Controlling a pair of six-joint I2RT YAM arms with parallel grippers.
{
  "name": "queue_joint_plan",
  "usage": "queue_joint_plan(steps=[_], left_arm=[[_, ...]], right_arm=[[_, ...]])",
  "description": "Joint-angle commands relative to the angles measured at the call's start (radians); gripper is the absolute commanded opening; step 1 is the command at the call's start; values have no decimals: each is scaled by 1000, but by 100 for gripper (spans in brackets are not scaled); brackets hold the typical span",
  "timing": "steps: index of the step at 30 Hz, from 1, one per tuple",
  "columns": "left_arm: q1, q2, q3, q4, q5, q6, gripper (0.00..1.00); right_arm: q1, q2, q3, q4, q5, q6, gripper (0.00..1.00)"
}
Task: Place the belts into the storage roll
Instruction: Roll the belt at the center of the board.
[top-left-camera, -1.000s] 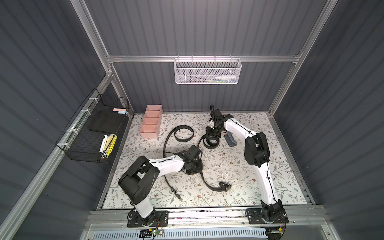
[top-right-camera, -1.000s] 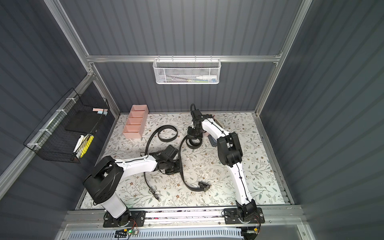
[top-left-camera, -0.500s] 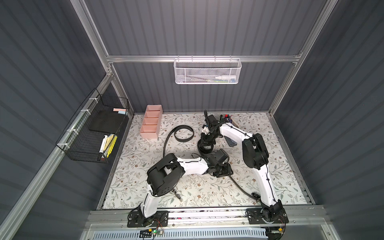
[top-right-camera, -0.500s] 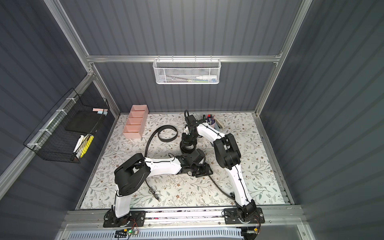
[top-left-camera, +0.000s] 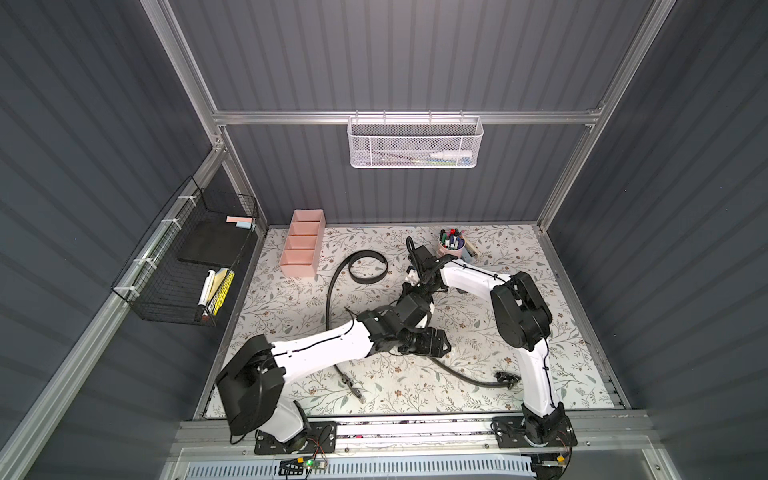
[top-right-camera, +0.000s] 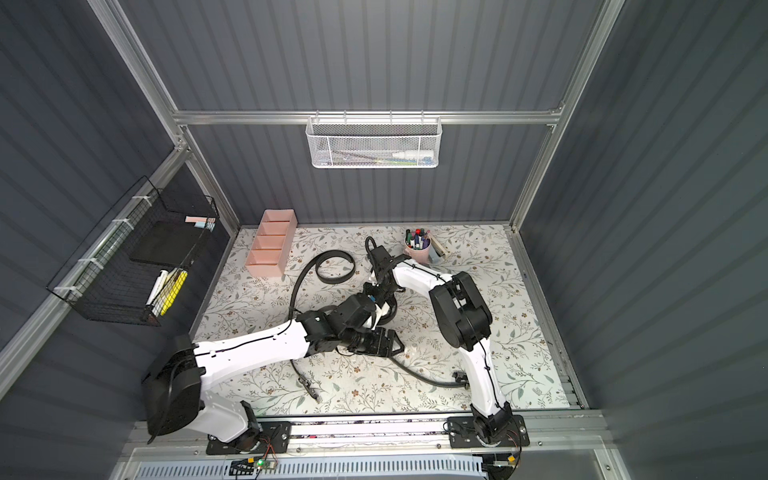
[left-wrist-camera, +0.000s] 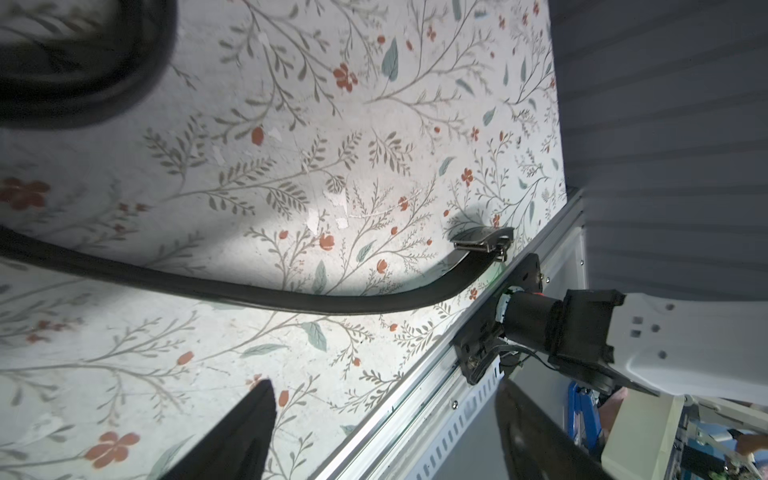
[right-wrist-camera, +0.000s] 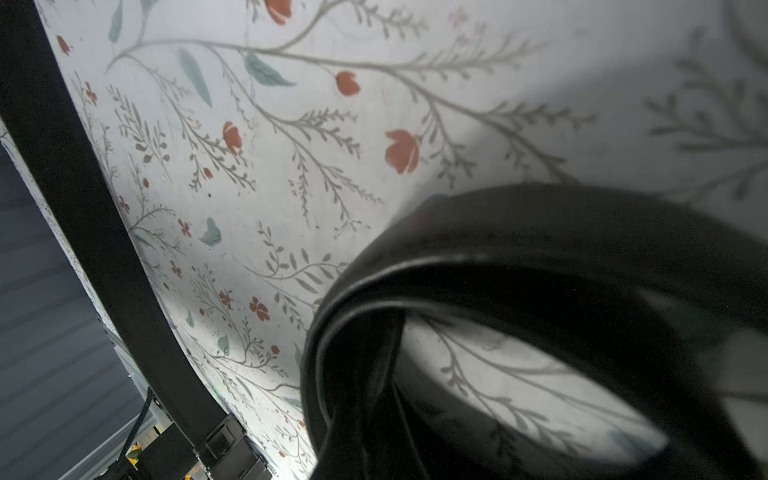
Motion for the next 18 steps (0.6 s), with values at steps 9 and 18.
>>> queue_joint_plan(steps=[9,18], left_arm=[[357,-38,-154,96,6,134,75],[405,102,-217,330,75,172,70]], right_arm=[[5,-41,-50,107,-27,143,0],[-1,-32,-70,174,-78,232,0]])
